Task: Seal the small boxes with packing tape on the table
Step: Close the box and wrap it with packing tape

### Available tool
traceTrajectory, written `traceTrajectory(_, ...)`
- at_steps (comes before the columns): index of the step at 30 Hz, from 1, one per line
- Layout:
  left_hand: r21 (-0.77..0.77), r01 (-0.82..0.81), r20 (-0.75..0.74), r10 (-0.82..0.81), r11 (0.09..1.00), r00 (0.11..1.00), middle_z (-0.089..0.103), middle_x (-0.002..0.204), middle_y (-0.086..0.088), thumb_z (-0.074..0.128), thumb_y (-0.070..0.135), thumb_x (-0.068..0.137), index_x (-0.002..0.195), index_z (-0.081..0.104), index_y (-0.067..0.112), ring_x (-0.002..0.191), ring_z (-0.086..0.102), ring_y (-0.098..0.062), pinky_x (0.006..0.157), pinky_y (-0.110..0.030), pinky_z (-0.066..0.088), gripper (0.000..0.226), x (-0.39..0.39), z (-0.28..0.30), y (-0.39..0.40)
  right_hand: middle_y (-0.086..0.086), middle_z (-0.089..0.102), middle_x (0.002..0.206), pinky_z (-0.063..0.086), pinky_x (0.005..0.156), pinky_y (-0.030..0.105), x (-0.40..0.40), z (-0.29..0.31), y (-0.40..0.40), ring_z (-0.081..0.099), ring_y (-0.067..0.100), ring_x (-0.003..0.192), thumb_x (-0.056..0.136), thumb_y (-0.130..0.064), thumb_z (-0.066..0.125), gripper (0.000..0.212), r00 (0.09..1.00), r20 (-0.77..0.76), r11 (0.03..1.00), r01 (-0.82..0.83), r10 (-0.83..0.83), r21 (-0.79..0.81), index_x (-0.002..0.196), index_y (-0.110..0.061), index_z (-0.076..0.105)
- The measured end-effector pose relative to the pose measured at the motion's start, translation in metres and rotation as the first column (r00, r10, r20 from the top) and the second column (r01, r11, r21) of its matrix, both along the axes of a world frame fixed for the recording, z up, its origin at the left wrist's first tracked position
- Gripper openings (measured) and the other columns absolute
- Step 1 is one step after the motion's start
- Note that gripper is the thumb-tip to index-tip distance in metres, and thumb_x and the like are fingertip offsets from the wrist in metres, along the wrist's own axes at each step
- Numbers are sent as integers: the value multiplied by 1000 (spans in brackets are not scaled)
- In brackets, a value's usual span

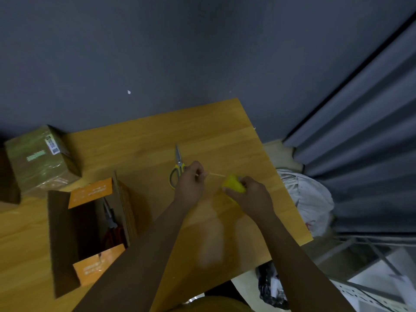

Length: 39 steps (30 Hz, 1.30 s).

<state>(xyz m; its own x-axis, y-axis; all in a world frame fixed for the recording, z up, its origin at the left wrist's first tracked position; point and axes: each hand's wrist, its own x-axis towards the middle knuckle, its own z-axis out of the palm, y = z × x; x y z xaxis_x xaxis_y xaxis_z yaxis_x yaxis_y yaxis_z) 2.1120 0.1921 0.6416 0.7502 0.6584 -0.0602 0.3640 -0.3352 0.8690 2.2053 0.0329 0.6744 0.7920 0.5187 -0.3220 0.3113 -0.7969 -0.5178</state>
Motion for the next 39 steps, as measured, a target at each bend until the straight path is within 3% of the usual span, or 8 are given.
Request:
traceTrajectory(5, -113, -61, 22, 64, 992, 998, 51, 77, -4, 60, 8, 89, 78, 52, 6, 73, 48, -22, 65, -27, 32, 14, -18, -18, -4, 10, 66, 106, 47, 70, 35, 10, -14, 0, 62, 28, 97, 73, -75, 60, 85, 993, 113, 952, 1, 35, -305, 127, -10, 56)
traceTrajectory(10, -299, -198, -118, 170, 933, 978, 48, 66, 2, 55, 0, 93, 76, 44, 16, 69, 47, -21, 59, -26, 32, 26, -36, -44, -17, 21, 67, 85, 53, 71, 44, -4, -58, -3, 67, 37, 81, 63, -73, 69, 86, 922, 316, 944, -124, 223, -306, 102, 4, 65)
traceTrajectory(17, -312, -149, -204, 88, 938, 975, 49, 74, -2, 59, 5, 90, 88, 40, 24, 73, 53, -27, 76, -38, 46, 27, -45, -65, -17, 12, 65, 87, 40, 67, 34, -19, -81, -38, 62, 34, 82, 80, -45, 74, 48, 909, 175, 922, -354, 379, -160, 104, -5, 65)
traceTrajectory(21, -371, -114, -226, 30, 922, 974, 42, 59, 3, 68, 20, 88, 111, 36, 23, 53, 42, -12, 58, -30, 36, 40, -47, -58, -14, 9, 70, 82, 48, 96, 47, -28, -88, -49, 68, 30, 79, 89, -53, 47, 53, 847, 298, 895, -386, 439, -222, 109, -7, 67)
traceTrajectory(28, -246, -60, -291, -15, 967, 956, 52, 68, 3, 63, 16, 91, 68, 44, 27, 74, 52, -21, 70, -35, 41, 32, -61, -64, -8, 13, 70, 80, 50, 93, 45, -26, -83, -45, 69, 31, 79, 92, -55, 27, 67, 813, 335, 854, -336, 476, -398, 100, -5, 71)
traceTrajectory(31, -243, -92, -313, 12, 966, 950, 53, 75, 2, 60, 16, 93, 69, 41, 28, 83, 56, -25, 70, -32, 37, 32, -71, -70, -18, 17, 70, 88, 42, 99, 53, -15, -75, -37, 67, 36, 86, 96, -63, 10, 84, 864, 306, 854, -232, 401, -465, 106, -3, 67)
traceTrajectory(35, -170, -121, -343, 56, 978, 938, 62, 96, -11, 56, 19, 96, 73, 39, 29, 95, 59, -28, 77, -37, 41, 30, -80, -73, -26, 13, 60, 123, 8, 111, 66, -19, -73, -27, 51, 34, 120, 98, -59, 30, 63, 916, 232, 762, -112, 328, -638, 132, -11, 51)
traceTrajectory(39, -143, -77, -346, 23, 987, 938, 60, 92, -10, 54, 20, 96, 81, 41, 25, 93, 58, -31, 74, -37, 40, 21, -79, -75, -21, 15, 56, 130, 6, 113, 64, -26, -75, -17, 49, 33, 125, 97, -61, 28, 68, 951, 215, 769, -34, 222, -639, 136, -8, 46)
